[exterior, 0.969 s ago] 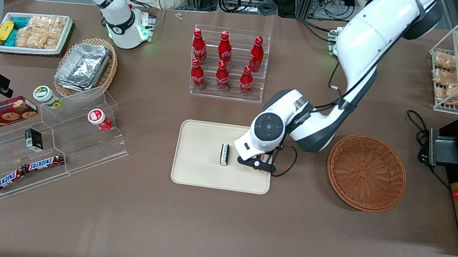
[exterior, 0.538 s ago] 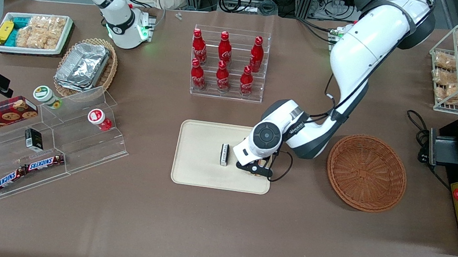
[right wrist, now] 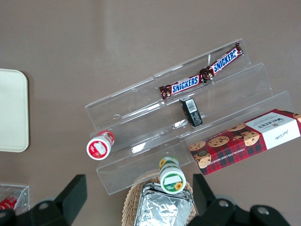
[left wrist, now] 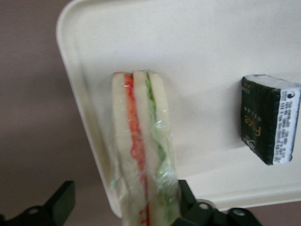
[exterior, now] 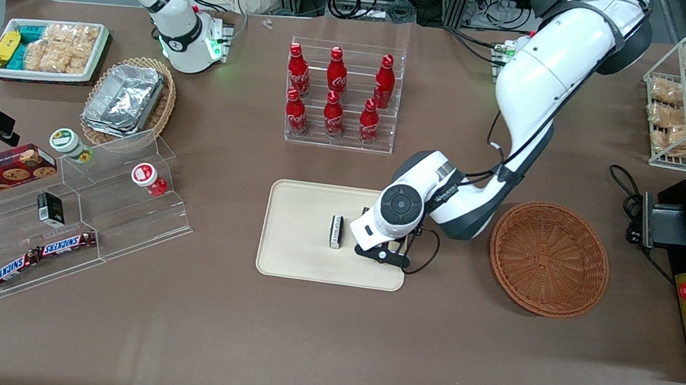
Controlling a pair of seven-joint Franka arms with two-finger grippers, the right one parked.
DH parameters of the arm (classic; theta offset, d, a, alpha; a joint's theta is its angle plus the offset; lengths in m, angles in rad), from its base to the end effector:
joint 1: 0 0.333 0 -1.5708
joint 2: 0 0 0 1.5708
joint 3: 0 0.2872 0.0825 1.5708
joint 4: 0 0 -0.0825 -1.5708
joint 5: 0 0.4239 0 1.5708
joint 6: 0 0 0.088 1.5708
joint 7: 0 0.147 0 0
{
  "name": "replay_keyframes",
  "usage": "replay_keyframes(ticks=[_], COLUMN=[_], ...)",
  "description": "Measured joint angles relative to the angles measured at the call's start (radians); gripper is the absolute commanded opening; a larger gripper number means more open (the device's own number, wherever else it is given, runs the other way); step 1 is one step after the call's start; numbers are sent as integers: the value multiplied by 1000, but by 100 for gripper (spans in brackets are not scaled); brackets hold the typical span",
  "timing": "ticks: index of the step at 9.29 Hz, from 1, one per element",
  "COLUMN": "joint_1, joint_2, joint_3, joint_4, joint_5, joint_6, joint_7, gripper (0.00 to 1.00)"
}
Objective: Place sandwich from basket to tray
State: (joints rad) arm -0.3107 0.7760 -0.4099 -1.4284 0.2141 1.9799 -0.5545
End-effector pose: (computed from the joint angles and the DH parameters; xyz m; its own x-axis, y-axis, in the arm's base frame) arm 0.5685 -0.4308 0.1660 0.9655 -0.1805 -0.1877 -0.1828 -0.9831 0.0052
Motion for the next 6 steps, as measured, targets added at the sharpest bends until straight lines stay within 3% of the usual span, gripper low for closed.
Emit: replay_keyframes(ticks=[3, 6], joint_1=[59, 229], joint_2=[-197, -449], joint_3=[-2, 5], joint_4=[39, 42], joint_5=[-13, -91], joint_6=[-243, -469], joint_7=[63, 299], gripper=[99, 99])
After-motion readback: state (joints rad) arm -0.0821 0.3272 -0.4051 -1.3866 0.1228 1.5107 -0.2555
